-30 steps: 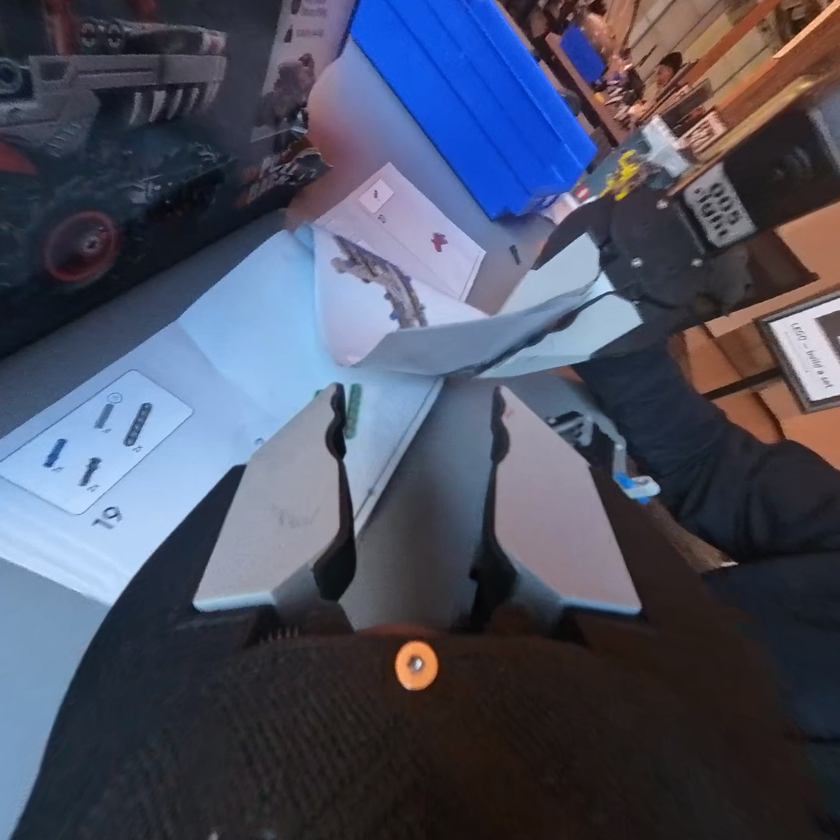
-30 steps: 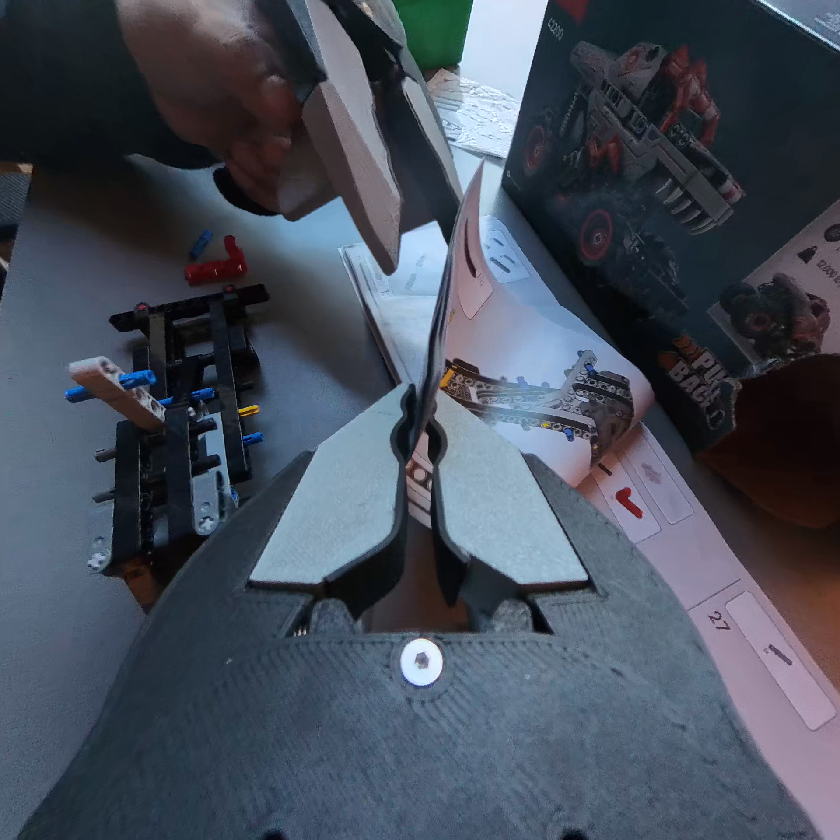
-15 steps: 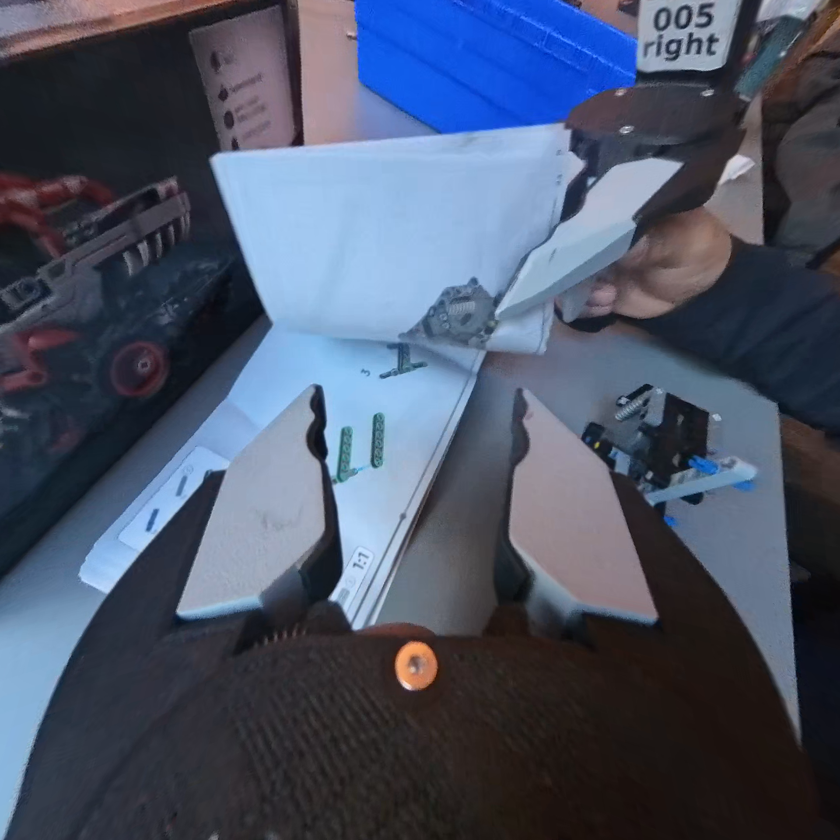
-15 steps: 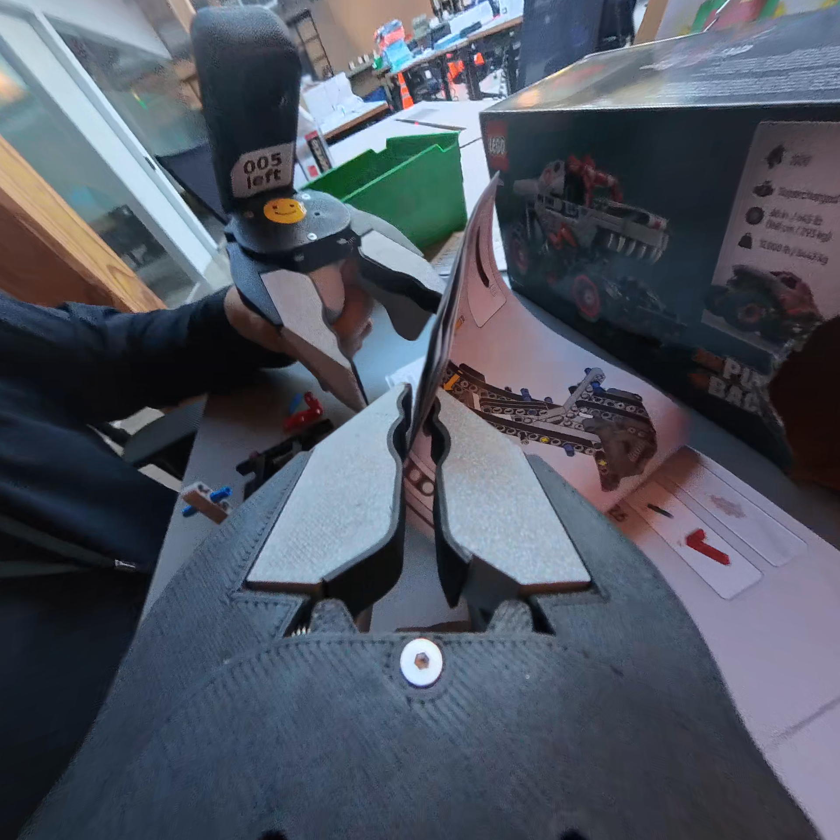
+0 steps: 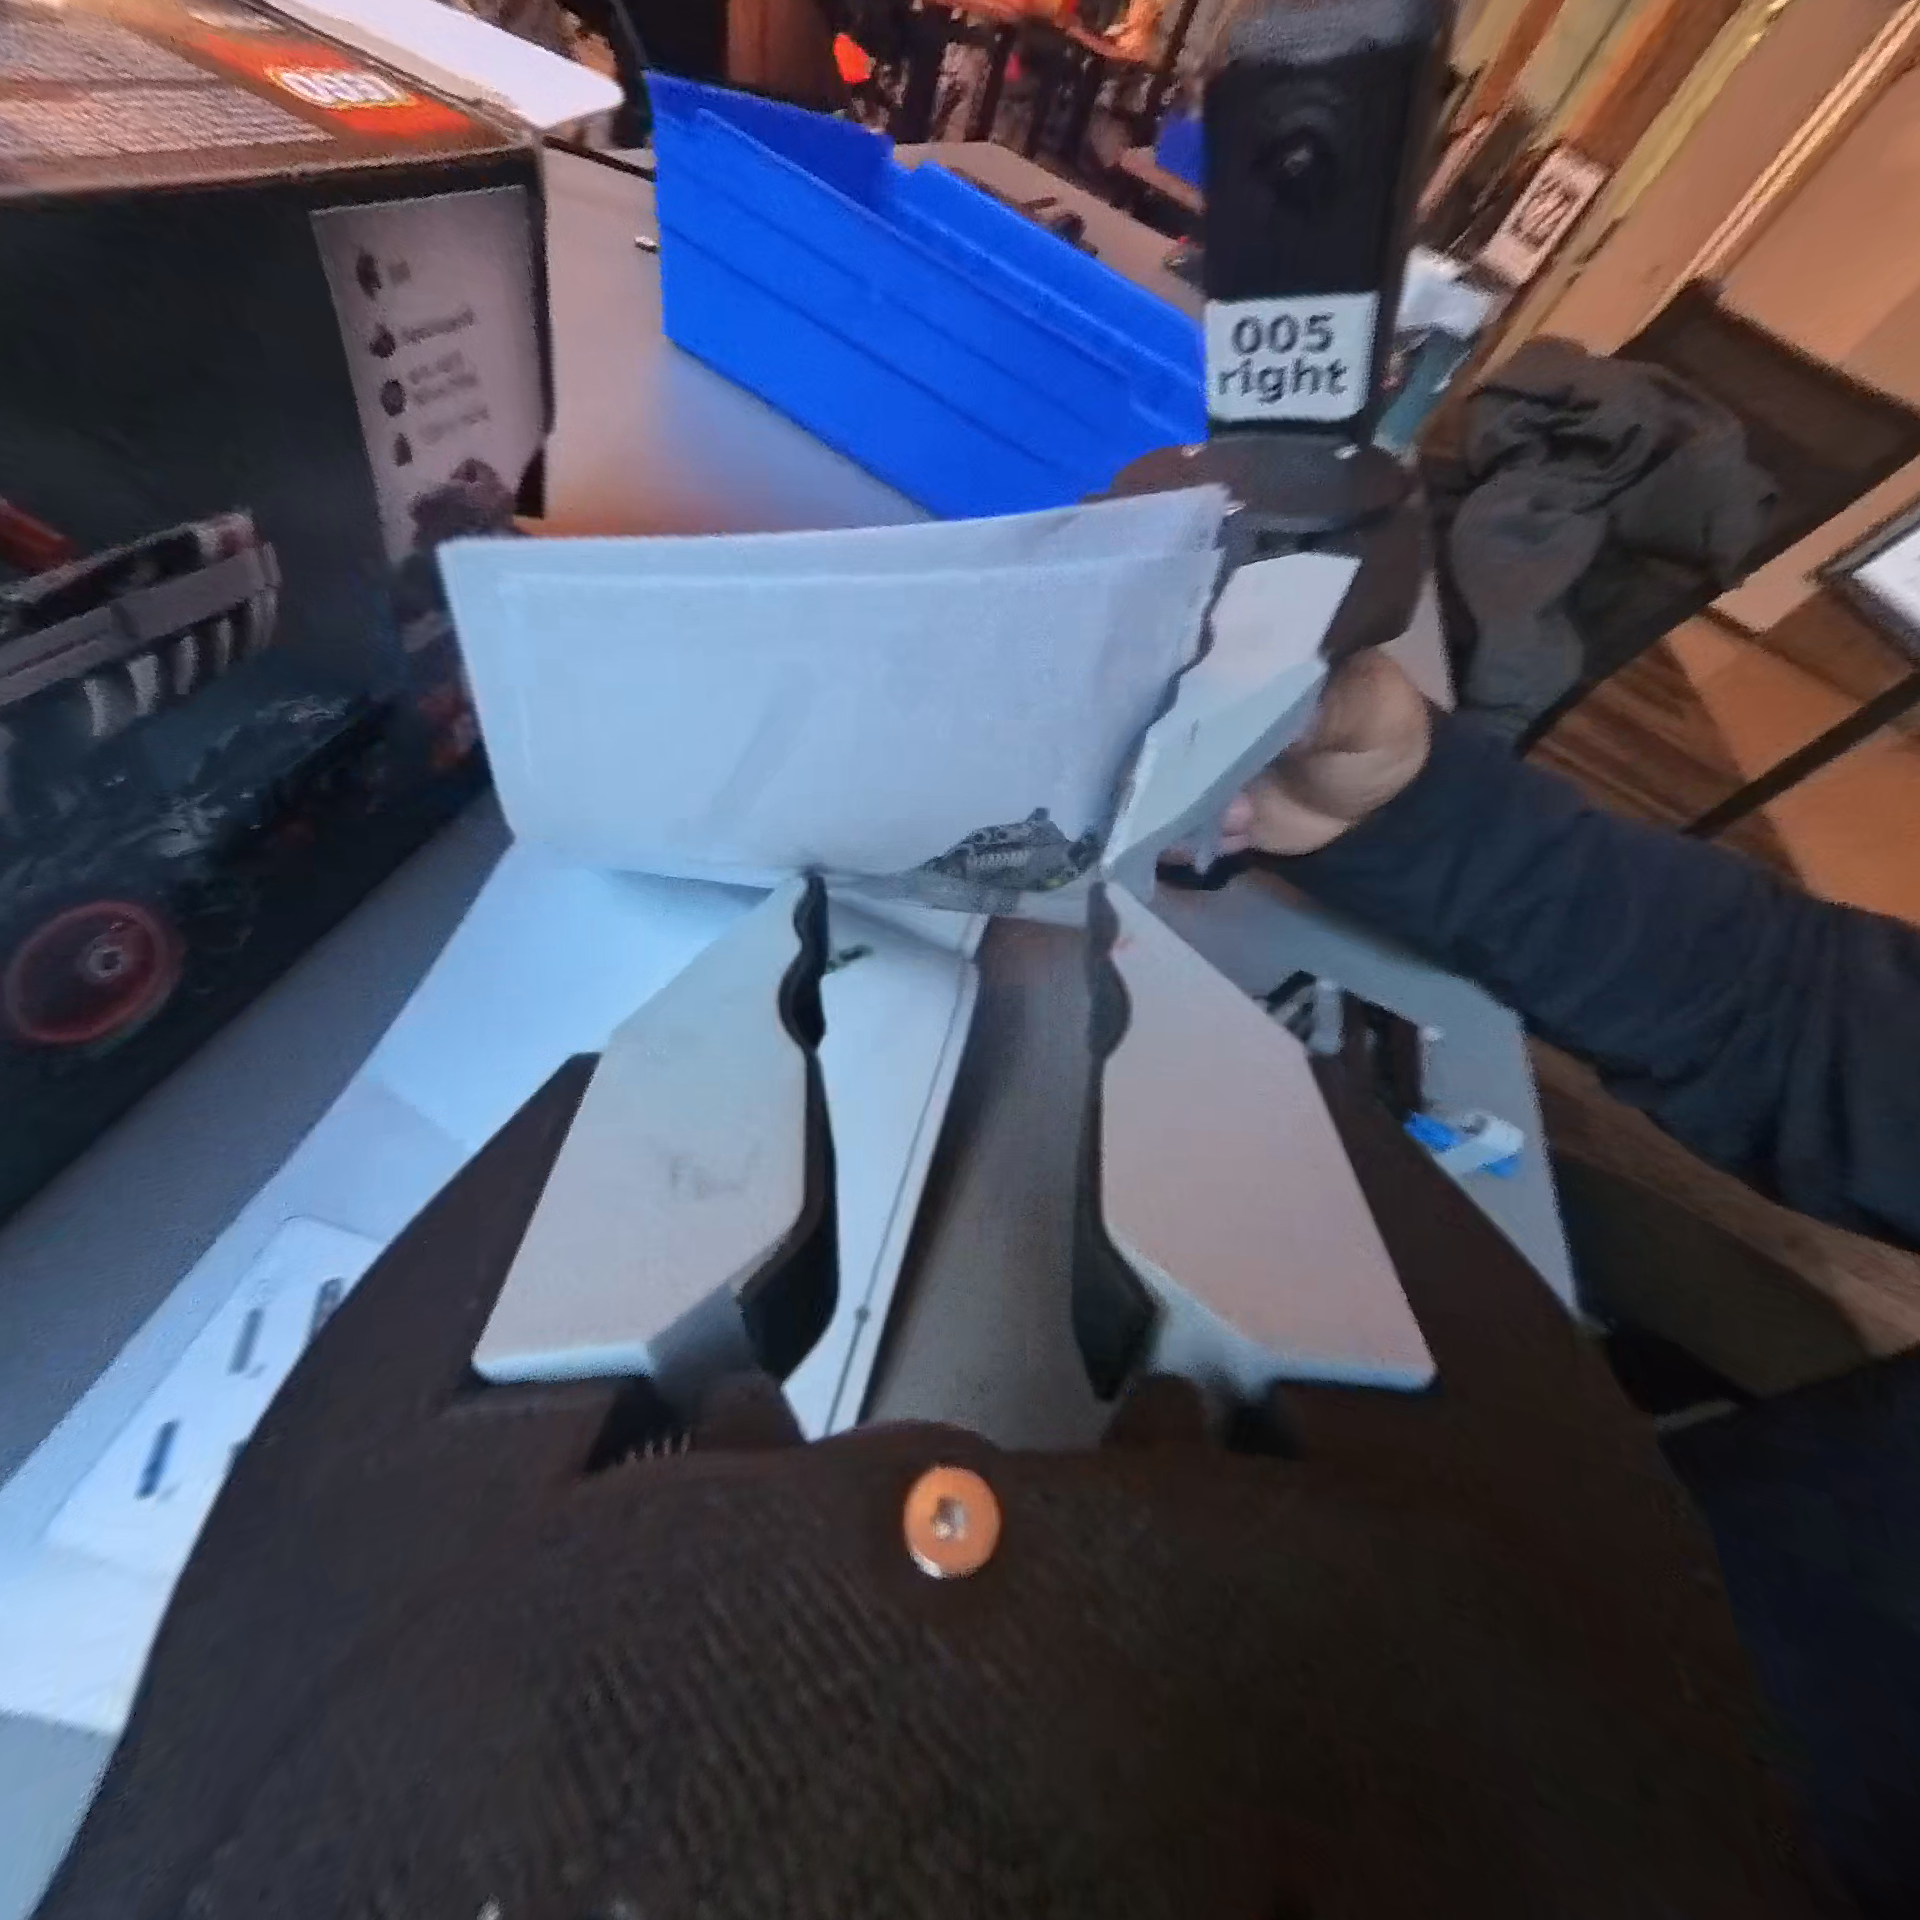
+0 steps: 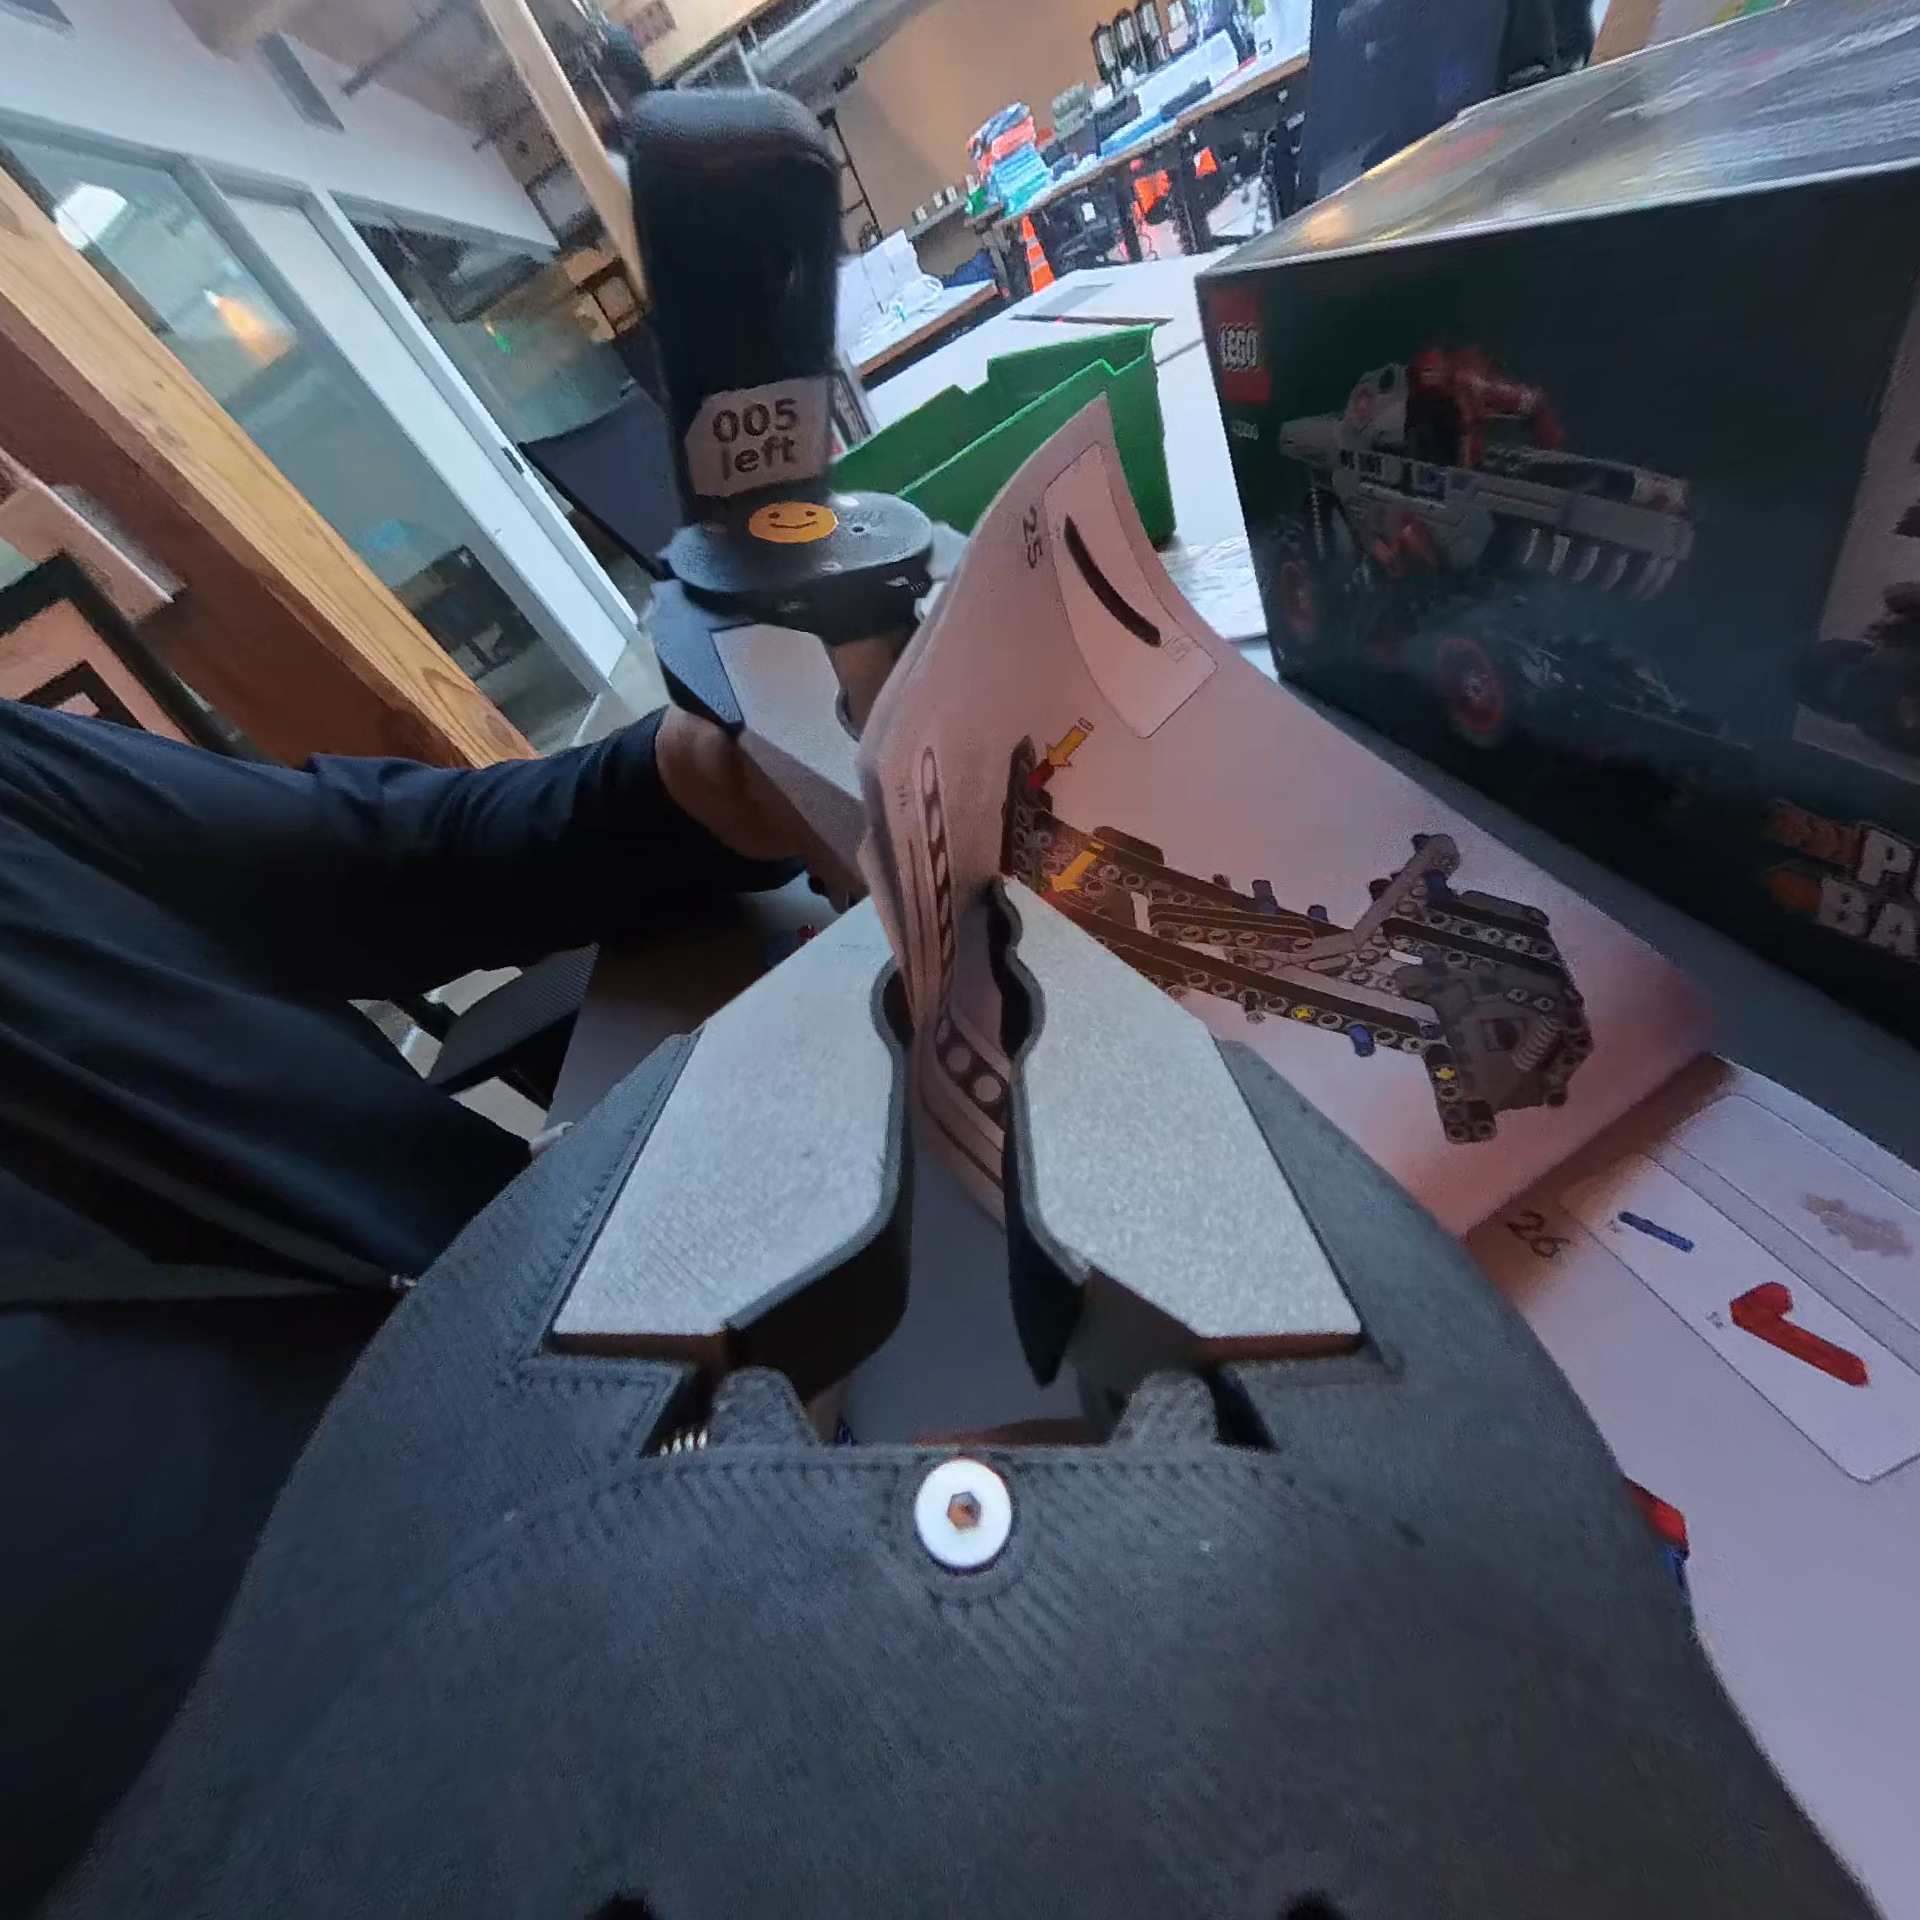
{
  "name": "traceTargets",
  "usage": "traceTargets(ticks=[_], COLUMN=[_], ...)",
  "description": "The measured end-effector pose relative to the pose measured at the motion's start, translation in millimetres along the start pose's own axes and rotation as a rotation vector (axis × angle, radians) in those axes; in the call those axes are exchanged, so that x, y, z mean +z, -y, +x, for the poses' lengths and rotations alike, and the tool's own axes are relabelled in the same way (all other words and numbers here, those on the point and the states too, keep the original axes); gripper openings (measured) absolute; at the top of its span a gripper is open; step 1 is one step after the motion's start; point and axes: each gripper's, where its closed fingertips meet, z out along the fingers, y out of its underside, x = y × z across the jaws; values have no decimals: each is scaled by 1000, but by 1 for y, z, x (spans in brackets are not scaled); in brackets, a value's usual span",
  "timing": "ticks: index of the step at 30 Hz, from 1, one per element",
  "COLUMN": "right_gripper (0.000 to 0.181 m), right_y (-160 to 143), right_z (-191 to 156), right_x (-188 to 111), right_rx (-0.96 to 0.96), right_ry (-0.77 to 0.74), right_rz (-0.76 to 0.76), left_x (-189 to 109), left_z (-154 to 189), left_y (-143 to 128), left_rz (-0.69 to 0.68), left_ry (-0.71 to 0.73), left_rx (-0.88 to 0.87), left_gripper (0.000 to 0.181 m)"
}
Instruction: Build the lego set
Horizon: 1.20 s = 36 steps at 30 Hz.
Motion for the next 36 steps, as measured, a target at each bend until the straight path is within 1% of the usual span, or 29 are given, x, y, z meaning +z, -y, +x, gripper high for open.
traceTargets(ticks=[1, 4, 7, 12, 14, 15, 18, 22, 25, 27, 36], right_gripper=[7, 10, 15, 15, 17, 18, 21, 22, 12, 12, 13], right_y=[2, 1, -5, -9, -11, -12, -12, -2, 6, 7, 8], right_z=[-1, -4, -11, -14, -13, -12, -10, -9, -7, -6, -4], right_x=[-2, -4, -2, 3, 4, 3, -1, -17, -28, -33, -40], right_rx=[3, -3, -35, -70, -71, -70, -72, -63, -36, -24, 40], right_ry=[10, 31, 60, 57, 46, 41, 30, 21, 24, 22, 45], right_rz=[11, -5, -39, -72, -84, -89, -98, -50, -6, -1, 16], left_x=[-1, -2, -4, -1, 2, 3, 2, -1, 0, 1, 1], left_z=[3, 8, 5, 8, 9, 8, 8, 8, 9, 9, 11], left_y=[3, 10, 12, 13, 14, 14, 13, 13, 11, 9, 8], left_rz=[20, 61, 70, 77, 80, 78, 72, 66, 58, 45, 31], left_ry=[-35, -128, -157, -171, -161, -151, -144, -162, -162, -158, -159], left_rx=[-38, -149, -203, -221, -215, -204, -194, -197, -190, -183, -157], left_gripper=[49, 55, 53, 27, 15, 12, 11, 10, 10, 9, 10])
